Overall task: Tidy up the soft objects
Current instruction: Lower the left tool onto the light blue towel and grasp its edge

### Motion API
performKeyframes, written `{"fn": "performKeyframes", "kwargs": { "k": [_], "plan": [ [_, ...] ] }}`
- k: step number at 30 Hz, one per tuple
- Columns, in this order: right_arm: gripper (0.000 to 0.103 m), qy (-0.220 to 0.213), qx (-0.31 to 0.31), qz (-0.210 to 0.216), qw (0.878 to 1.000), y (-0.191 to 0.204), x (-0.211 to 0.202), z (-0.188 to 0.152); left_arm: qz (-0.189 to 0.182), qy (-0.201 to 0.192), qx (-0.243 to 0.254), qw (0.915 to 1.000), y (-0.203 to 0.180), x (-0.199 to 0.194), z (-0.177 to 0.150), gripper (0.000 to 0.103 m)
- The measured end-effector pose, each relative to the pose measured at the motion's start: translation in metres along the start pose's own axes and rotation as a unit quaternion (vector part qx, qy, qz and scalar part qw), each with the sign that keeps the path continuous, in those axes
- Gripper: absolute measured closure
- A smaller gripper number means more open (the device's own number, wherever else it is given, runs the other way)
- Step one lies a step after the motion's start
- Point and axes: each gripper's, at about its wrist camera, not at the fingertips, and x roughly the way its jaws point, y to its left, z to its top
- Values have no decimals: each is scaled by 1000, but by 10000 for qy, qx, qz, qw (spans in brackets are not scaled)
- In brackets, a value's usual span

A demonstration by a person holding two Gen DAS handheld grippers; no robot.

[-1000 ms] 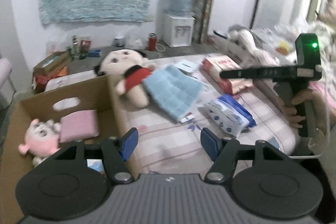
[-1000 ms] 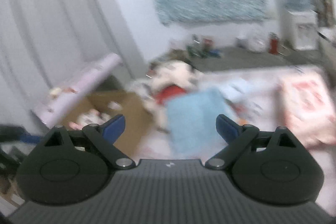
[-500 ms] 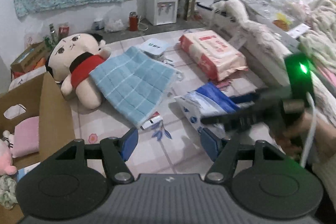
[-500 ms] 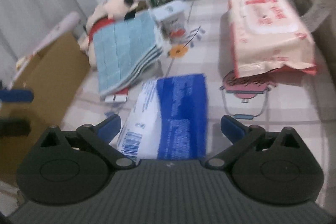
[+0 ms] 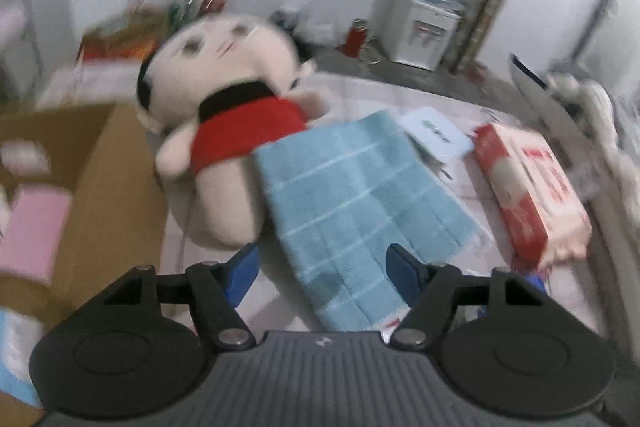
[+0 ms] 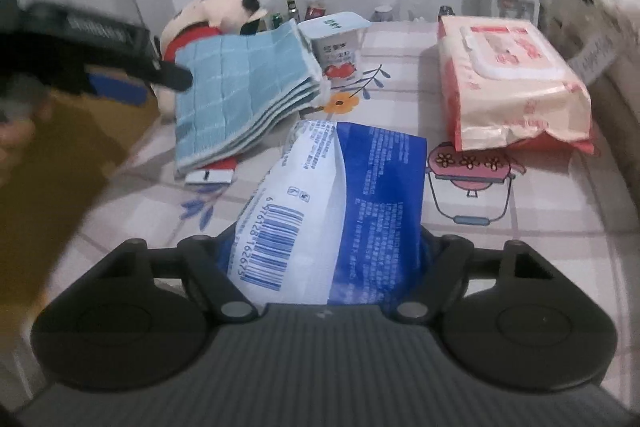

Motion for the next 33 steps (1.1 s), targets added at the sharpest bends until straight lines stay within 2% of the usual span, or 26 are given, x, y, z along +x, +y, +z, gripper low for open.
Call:
{"fn": "performKeyframes", "kwargs": {
  "k": [2, 4, 6, 7, 8, 10, 11, 13, 17, 22, 26, 29, 33],
  "plan": [
    [26, -17, 196, 45, 9998, -4, 0, 3, -168, 225, -722, 9970, 17, 15, -1, 32],
    [26, -33, 297, 116, 9995, -6, -3, 3, -325, 354, -1334, 9899, 30, 27, -3, 32],
    [26, -35, 378, 195, 9991, -8, -6, 3, -421, 342, -1639, 9850, 39, 40, -5, 35],
    [26, -55, 448, 231, 9987, -9, -8, 3, -461, 140, -1695, 9844, 40, 40, -6, 43],
    [25, -68, 504, 274, 9983, -11, -9, 4, -493, 42, -1709, 9840, 41, 42, -5, 58],
    [25, -65, 602, 298, 9977, -14, -10, 4, -680, 47, -1840, 9806, 44, 45, -5, 76],
    [25, -70, 652, 292, 9974, -16, -10, 5, -844, 47, -1981, 9765, 46, 45, -7, 82],
    [25, -156, 750, 290, 9966, -18, -13, 5, -915, -21, -2114, 9731, 48, 40, -9, 92],
    [26, -377, 844, 175, 9956, -22, -20, 6, -897, -292, -1915, 9769, 43, 22, -12, 95],
    [26, -508, 984, 162, 9937, -28, -26, 6, -680, -587, -1215, 9885, 18, -10, -10, 95],
    [26, -638, 934, 252, 9933, -26, -36, 10, -472, -842, -556, 9938, -4, -44, -3, 95],
    [26, -872, 761, 386, 9925, -18, -50, 16, -456, -1058, -217, 9931, -13, -76, -1, 95],
    [26, -1132, 700, 720, 9885, -1, -70, 27, -478, -1384, -73, 9892, -6, -131, -5, 95]
  ]
}}
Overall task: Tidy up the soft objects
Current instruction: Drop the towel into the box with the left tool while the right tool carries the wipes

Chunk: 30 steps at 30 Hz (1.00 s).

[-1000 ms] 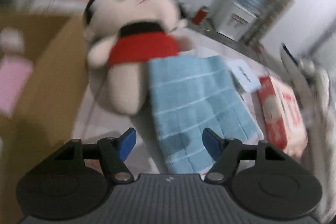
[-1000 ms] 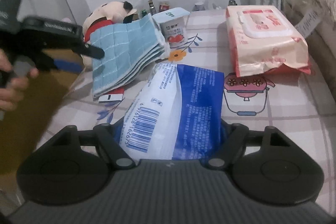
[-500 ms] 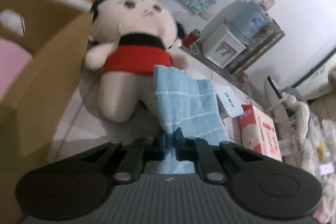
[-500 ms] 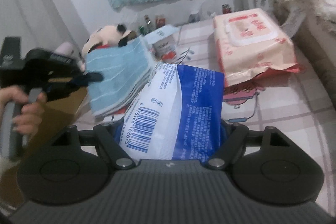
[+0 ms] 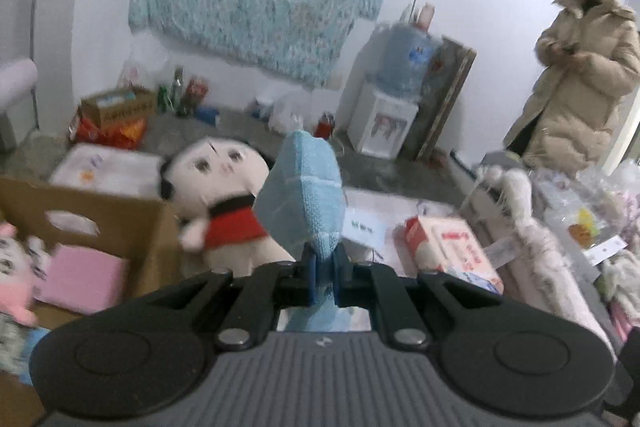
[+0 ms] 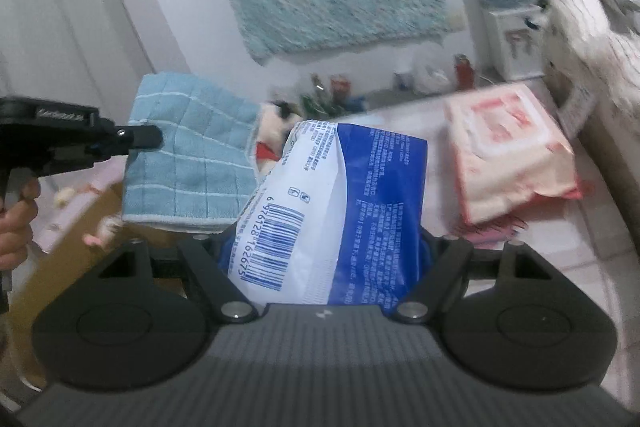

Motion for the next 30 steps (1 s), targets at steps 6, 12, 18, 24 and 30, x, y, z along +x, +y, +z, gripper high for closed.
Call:
{"fn": "performKeyframes", "kwargs": {
  "k": [6, 12, 18, 24, 30],
  "plan": [
    [26, -12, -315, 596, 9977, 51, -4, 13, 27, -150, -184, 9997, 35, -88, 7, 95],
    [26, 43, -717, 1120, 9911, 119, -3, 23, 443, 245, -888, 9948, 100, -129, -19, 95],
    [26, 229, -1029, 1464, 9836, 184, 4, 32, 973, 1026, -1496, 9786, 181, -129, -62, 95],
    [26, 504, -1417, 1694, 9740, 247, 15, 33, 1610, 2008, -1128, 9597, 242, -93, -89, 95],
    [26, 1248, -1692, 1762, 9616, 303, 43, 19, 2260, 2753, 104, 9344, 250, -60, -93, 94]
  ]
}}
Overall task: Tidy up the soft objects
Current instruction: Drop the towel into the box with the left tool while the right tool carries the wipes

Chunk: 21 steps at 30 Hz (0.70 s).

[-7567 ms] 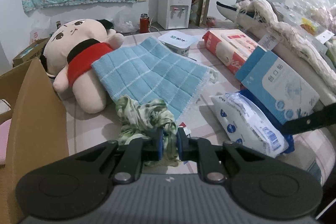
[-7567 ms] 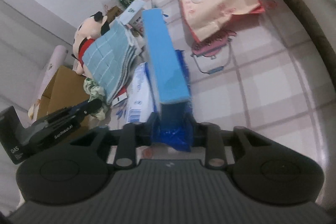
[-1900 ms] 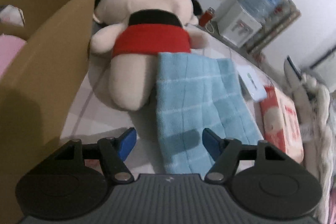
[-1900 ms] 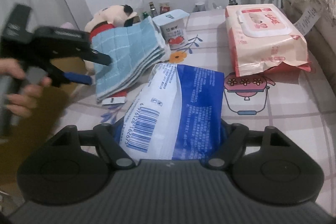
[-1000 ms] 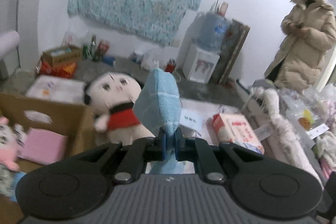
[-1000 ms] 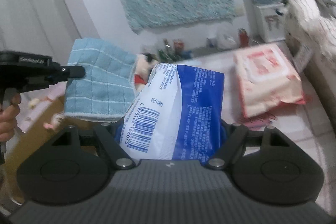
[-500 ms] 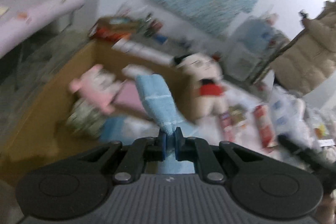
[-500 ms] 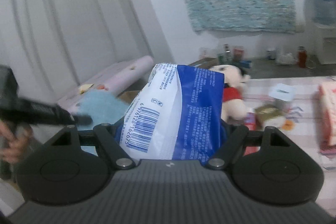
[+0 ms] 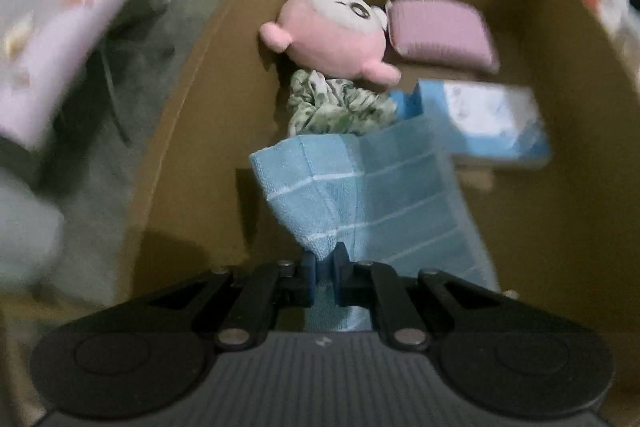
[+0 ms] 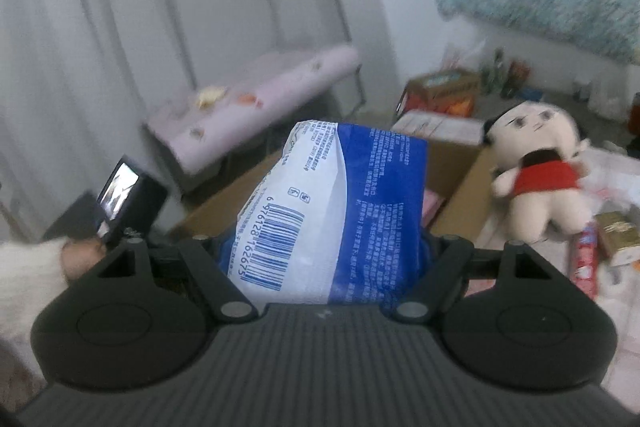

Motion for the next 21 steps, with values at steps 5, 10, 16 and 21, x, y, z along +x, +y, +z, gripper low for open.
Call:
{"fn": "performKeyframes", "kwargs": {
  "k": [5, 10, 16, 21],
  "plan": [
    [26, 443, -162, 22, 9989, 24, 26, -2, 881, 25, 1022, 9909, -13, 8, 6, 93],
    [25, 786, -406, -30, 9961, 38, 45, 0, 1476, 286, 2009, 9680, -21, 25, 4, 60],
    [25, 1224, -800, -235, 9890, 40, 71, -1, 1183, -519, 1520, 9799, -10, -14, 5, 69],
    [25, 1514, -985, -236, 9833, 44, 86, -4, 476, -207, 1465, 9879, -12, -12, 18, 101]
  ]
}}
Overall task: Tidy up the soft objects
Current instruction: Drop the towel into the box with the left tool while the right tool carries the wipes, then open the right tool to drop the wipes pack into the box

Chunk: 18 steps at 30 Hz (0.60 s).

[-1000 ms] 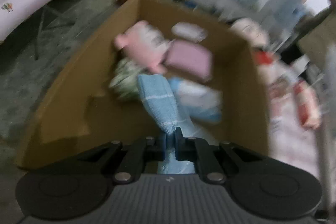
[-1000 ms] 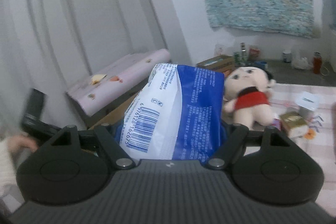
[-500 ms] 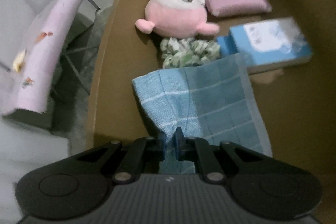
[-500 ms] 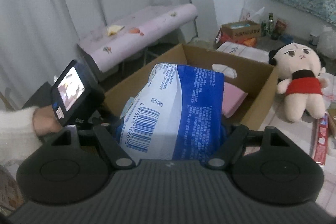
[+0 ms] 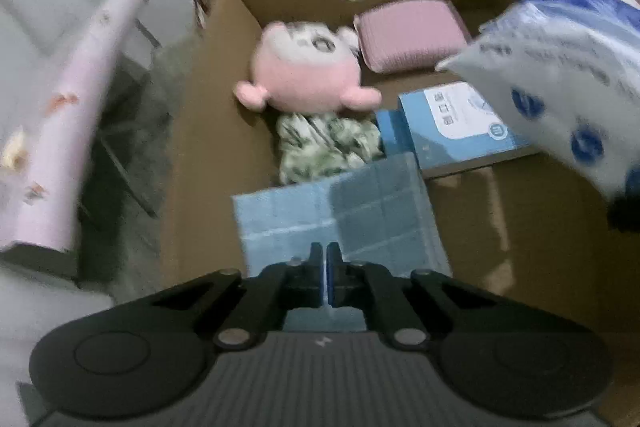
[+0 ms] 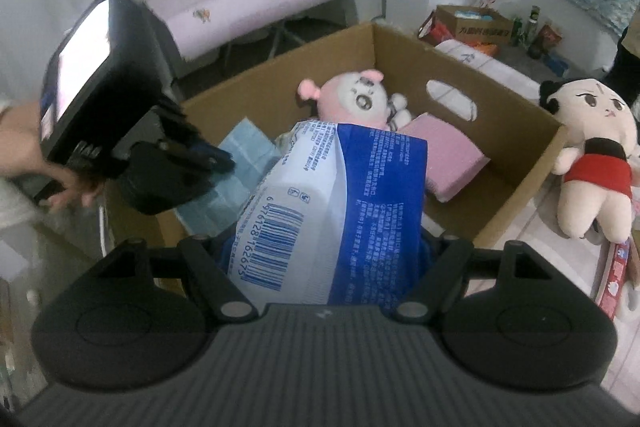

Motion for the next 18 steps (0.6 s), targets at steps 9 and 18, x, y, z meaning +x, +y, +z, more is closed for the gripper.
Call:
{"fn": "performKeyframes", "kwargs": {
  "k": [9, 18],
  "plan": [
    [25, 754, -967, -243, 9922, 32, 47, 2, -477, -307, -803, 9952, 22, -8, -5, 98],
    [24, 1905, -1643, -366, 9671, 54, 106, -8, -902, -697, -1237, 9857, 30, -27, -18, 84]
  ]
}}
